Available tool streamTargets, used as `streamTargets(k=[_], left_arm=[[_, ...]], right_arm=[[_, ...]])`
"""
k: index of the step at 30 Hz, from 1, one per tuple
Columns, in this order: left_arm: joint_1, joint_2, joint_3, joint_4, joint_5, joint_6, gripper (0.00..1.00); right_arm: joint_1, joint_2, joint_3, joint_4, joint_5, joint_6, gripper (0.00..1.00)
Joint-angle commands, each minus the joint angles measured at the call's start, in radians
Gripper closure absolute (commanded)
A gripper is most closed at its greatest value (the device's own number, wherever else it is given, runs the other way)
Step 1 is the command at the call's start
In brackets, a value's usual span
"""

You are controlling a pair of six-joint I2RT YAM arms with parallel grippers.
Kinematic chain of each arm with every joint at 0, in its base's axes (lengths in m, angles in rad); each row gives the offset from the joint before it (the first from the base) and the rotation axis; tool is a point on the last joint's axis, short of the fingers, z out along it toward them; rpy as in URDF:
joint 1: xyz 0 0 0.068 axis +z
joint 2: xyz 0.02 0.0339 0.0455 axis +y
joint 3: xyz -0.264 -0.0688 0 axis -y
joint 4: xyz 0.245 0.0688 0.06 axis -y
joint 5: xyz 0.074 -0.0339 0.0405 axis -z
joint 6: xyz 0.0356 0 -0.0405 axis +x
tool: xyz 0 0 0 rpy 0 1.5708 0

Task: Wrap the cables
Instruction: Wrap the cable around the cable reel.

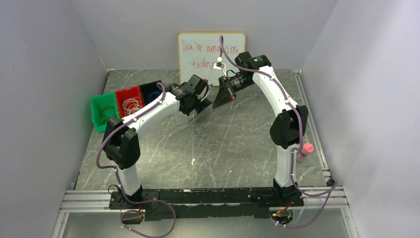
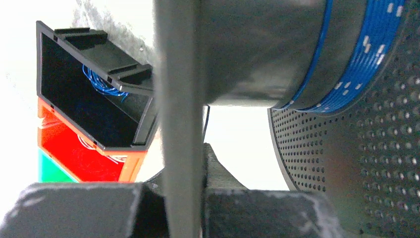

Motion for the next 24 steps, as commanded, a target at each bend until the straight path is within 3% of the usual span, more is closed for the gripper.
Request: streamTargets(k=[1,8,14,19,24], left_arm=[[-0.017,-0.091,-0.036,0.126,-0.021,0.038,0.98],[-0.046,-0.179,-0.115,0.22,-0.007,0.115,0.98],[-0.047,-0.198,-0.101,0.245,-0.111,0.143,0.98],[-0.03,-0.174,-0.033,0.209,-0.18,0.07,0.98],[0.001,-0.182,0.012,0.205,-0.164,-0.01,0.98]], right_arm=[[0.007,-0.03,-0.038,0.064,-0.123,0.059,1.0],[0.004,-0.002,-0.026,0.063,-0.104,0.056,1.0],[0.004,-0.057,-0.056,0.033,0.048,0.021,0.87],[0.004,-0.104,-0.11,-0.049,0.09,-0.104,0.85],[0.004,-0.198,-0.296,0.14,0.091,-0.079,0.87]])
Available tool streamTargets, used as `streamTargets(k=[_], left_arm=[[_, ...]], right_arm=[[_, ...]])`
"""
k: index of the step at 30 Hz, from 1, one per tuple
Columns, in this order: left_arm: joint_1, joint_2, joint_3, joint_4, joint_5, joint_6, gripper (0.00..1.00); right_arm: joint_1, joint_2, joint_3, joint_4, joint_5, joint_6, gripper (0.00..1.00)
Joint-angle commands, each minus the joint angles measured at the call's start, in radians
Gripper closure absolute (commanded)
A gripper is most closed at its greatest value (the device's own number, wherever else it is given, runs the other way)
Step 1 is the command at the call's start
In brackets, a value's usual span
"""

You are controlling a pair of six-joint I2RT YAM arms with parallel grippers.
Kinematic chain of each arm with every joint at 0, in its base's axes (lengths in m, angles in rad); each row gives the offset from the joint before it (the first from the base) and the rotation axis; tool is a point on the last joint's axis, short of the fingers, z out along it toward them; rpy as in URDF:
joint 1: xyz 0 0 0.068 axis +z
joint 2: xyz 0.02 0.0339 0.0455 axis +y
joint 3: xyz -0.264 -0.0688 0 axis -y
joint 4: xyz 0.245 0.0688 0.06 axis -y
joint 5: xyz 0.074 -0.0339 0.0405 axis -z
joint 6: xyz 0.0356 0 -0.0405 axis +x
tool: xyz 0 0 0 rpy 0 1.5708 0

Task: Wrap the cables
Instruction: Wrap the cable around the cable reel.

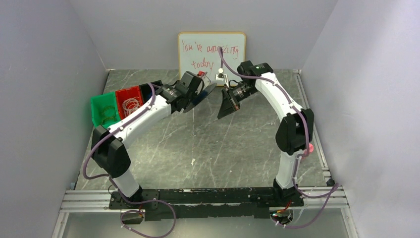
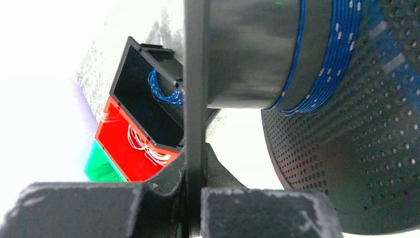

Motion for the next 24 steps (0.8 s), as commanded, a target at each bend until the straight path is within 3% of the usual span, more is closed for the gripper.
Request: streamTargets(k=[1,5,8,14,18,24], left_arm=[[0.026,-0.052,0.083,0.078,-0.024,-0.101,0.98],[0.026,-0.081,0.075,0.112,0.049,-0.141,0.98],[0.024,-0.083,0.094,0.094,0.089,-0.151,0.98],[0.025,-0.118,0.067,0.138,0.094,-0.075,0.98],[0.023,-0.133,0.058,0.146,0.126,0.014,0.98],[0.02,-0.142,0.157,0.052,0.216,0.004,0.98]], right_arm=[[0.002,-0.136,-0.148,0.214,0.016,0.026,0.89],[0.008,-0.253,-0.373,0.636,0.02,0.238,1.0],[0.017,-0.259,-0.419,0.757,0.017,0.297,1.0],[0.0,-0.246,-0.314,0.498,0.031,0.092,0.96],[-0.093,-0.247,-0.232,0.303,-0.024,-0.055,0.91],[-0.248,-0.23,-0.221,0.234,-0.173,-0.224,0.8]])
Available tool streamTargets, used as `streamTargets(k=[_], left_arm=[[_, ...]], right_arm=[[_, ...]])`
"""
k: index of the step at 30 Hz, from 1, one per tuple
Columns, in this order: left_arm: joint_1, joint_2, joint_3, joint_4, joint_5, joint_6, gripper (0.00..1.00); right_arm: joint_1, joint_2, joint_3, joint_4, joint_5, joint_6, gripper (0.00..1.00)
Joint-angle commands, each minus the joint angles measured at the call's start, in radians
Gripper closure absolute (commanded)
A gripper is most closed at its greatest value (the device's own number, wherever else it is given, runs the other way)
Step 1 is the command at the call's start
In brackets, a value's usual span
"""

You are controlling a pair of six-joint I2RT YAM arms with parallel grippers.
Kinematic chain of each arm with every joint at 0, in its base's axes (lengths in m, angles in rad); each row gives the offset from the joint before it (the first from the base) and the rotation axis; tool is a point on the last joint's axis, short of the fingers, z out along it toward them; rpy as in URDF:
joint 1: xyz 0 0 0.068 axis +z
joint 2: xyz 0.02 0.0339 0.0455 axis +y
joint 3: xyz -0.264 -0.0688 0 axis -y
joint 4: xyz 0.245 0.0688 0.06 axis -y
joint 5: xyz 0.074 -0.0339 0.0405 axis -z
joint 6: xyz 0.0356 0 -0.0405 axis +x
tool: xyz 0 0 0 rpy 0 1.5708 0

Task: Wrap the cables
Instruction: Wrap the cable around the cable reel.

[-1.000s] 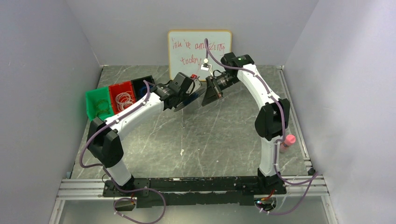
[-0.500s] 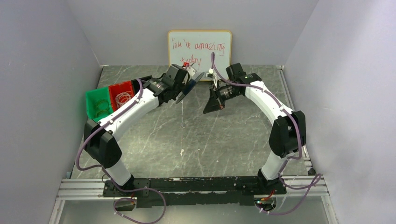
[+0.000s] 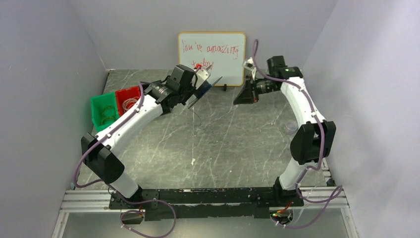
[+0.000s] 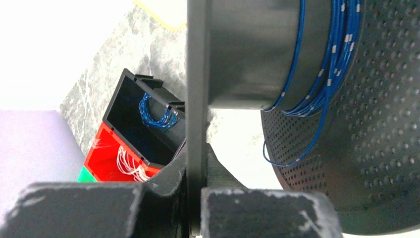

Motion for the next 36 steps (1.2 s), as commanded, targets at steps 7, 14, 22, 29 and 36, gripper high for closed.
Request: streamTargets(k=[7,14,22,29,36], left_arm=[[-0.007,-0.03,0.243,-0.038,0.105,-0.045,0.98],[-0.008,-0.012,0.338,-0.091,0.161,-0.071,0.98],[-0.007,-0.01,0.403,-0.13,0.211,-0.095,0.98],[-0.007,-0.019,0.428,-0.138,0.233,-0.11,0.98],[-0.006,-0.029,0.441,-0.146,0.244,-0.12,0.98]], right_arm=[[-0.031,-0.097,-0.316,0.483,-0.138,0.006,0.59],[0.032,-0.237,-0.776,1.481,0.11,0.444,0.36],[0.146,-0.171,-0.838,1.724,0.237,0.463,0.29],[0.185,-0.102,-0.846,1.886,0.261,0.552,0.28],[0.188,-0.087,-0.845,1.857,0.291,0.531,0.3]])
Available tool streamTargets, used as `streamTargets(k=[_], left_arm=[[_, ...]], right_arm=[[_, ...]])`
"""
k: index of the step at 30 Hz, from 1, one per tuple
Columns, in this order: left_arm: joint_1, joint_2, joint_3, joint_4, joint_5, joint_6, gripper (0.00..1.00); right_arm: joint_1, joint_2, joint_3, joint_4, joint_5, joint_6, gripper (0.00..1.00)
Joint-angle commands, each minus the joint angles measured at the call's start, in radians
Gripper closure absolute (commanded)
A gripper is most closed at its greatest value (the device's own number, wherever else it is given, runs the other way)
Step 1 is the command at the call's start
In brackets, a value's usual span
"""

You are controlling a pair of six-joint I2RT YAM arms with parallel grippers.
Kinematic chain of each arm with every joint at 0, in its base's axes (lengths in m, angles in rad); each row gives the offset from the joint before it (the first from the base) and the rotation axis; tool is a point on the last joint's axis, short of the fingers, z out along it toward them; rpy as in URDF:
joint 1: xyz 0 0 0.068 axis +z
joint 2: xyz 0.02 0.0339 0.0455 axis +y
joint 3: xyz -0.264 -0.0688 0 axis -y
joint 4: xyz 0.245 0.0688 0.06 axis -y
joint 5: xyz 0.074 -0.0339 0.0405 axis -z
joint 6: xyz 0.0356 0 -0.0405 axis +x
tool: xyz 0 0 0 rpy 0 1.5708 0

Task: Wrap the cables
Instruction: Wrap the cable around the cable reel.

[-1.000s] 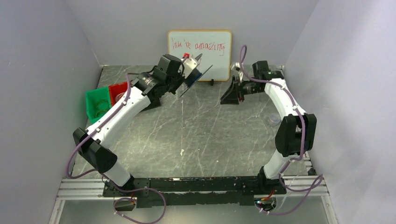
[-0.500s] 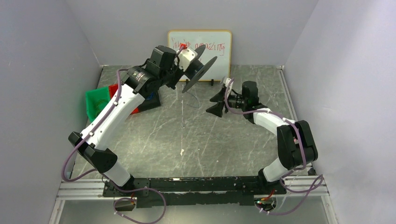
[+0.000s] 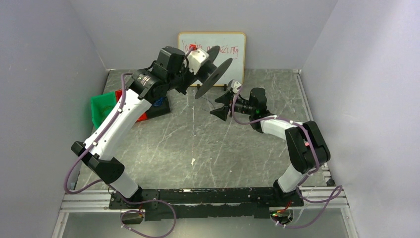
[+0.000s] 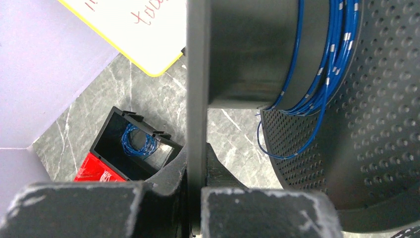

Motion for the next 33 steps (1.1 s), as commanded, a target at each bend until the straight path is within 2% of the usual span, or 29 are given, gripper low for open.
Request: streamTargets(k=[1,13,16,18,19,22,23,28,31,33], left_arm=[[-0.002,-0.033,0.074,0.07,0.029,-0.036,0.98],[-0.003,-0.043,0.079,0.068,0.028,-0.036,0.98],[-0.003,-0.042,0.076,0.07,0.029,-0.036,0.98],[-0.003,-0.042,0.077,0.07,0.03,-0.037,0.98],[-0.002,-0.041,0.079,0.068,0.031,-0.039,0.98],[-0.003,-0.042,0.086,0.064,0.034,-0.04,0.98],[-0.003,-0.042,0.088,0.064,0.034,-0.039,0.98],[0.0,-0.06,0.077,0.055,0.04,-0.016,0.98],[0.005,-0.075,0.071,0.017,0.106,0.042,0.98],[0.005,-0.085,0.069,-0.024,0.183,0.078,0.98]], right_arm=[[0.003,0.01,-0.004,0.077,0.029,0.007,0.31],[0.0,0.055,-0.005,0.119,-0.018,0.041,0.41],[0.0,0.056,-0.009,0.171,-0.036,0.105,0.44],[0.0,0.057,-0.004,0.191,-0.051,0.133,0.49],[-0.001,0.06,0.008,0.174,-0.063,0.135,0.58],[-0.003,0.074,0.059,0.07,-0.11,0.107,0.93],[-0.006,0.078,0.075,0.034,-0.122,0.102,0.98],[-0.066,0.071,0.136,-0.13,-0.172,0.125,1.0],[-0.139,0.06,0.226,-0.356,-0.245,0.1,1.0],[-0.187,0.069,0.321,-0.57,-0.28,0.056,1.0]])
